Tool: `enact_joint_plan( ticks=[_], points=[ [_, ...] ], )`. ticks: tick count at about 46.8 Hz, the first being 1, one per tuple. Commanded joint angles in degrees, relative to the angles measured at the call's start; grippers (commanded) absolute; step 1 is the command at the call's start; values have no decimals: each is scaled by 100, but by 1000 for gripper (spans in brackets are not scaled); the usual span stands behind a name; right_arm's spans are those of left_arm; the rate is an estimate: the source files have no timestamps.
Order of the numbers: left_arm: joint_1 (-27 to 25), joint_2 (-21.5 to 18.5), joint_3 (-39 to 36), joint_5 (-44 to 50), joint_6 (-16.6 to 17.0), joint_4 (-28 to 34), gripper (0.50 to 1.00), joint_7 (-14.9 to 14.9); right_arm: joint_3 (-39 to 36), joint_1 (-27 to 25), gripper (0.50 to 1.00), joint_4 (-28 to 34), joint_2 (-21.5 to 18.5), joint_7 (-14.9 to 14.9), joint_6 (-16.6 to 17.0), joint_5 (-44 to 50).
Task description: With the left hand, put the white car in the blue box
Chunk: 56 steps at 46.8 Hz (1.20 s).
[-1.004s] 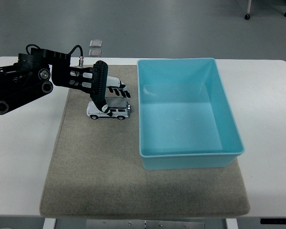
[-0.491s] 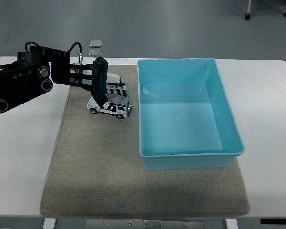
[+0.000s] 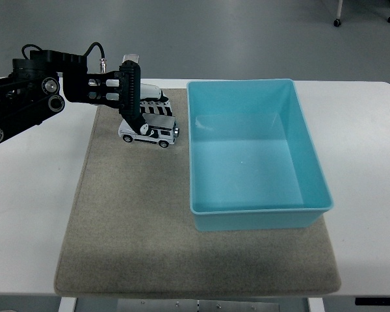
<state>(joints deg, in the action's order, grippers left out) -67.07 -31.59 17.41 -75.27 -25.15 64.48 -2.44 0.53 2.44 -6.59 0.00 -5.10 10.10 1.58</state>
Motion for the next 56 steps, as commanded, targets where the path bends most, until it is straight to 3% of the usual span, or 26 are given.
enact_joint_plan(
  ticks=[1, 10, 29, 56],
  points=[
    [-25, -23, 95, -14, 80, -49, 500, -11, 0, 2, 936, 0, 0, 0, -8, 0],
    [-122, -23, 227, -5, 335, -67, 500, -2, 0, 2, 936, 0, 0, 0, 1, 0],
    [-658, 214, 315, 39, 406, -14, 500, 6, 0, 2, 936, 0, 0, 0, 1, 0],
    [-737, 1049, 324, 22, 397, -32, 500, 7, 0, 2, 936, 0, 0, 0, 0, 0]
  ],
)
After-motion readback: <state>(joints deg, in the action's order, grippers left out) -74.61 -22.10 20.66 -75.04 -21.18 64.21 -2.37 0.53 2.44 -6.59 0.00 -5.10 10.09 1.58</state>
